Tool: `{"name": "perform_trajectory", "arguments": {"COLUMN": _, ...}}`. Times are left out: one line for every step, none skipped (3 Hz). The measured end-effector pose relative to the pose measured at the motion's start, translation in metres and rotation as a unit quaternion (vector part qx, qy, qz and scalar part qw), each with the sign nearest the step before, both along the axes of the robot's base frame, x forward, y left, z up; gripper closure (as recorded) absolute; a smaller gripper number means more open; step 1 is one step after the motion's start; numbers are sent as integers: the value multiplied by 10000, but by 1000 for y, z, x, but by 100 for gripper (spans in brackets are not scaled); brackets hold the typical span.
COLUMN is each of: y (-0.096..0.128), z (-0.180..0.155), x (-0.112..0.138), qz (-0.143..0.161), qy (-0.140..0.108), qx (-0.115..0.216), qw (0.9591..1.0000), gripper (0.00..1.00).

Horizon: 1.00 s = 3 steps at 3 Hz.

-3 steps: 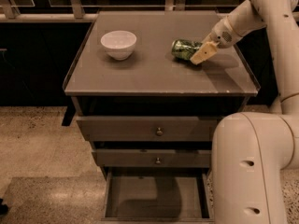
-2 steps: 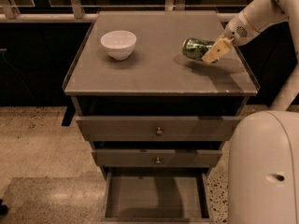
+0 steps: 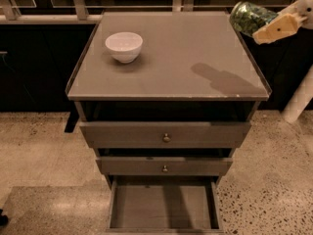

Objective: Place green can into bottom drawer

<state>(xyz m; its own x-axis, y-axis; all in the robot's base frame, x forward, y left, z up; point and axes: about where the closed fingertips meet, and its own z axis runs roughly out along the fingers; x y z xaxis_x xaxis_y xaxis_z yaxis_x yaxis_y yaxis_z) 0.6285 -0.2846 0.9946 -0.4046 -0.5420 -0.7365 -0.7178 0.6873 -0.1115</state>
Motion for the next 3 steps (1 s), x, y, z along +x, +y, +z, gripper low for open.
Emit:
{"name": "perform_trajectory", "arguments": {"y": -3, "z": 32, "x": -27, "qz": -197, "qy": -395, "qx": 49, "qw": 9990, "gripper": 100}}
{"name": "perform_trajectory", "arguments": {"y": -3, "z": 32, "x": -27, "qz": -197, "qy": -395, "qx": 50, "qw": 9990, "gripper": 100}}
{"name": "perform_trajectory", "arguments": {"y": 5, "z": 18, "x": -43, "qz": -158, "qy": -285, "qx": 128, "qw": 9994, "gripper": 100}}
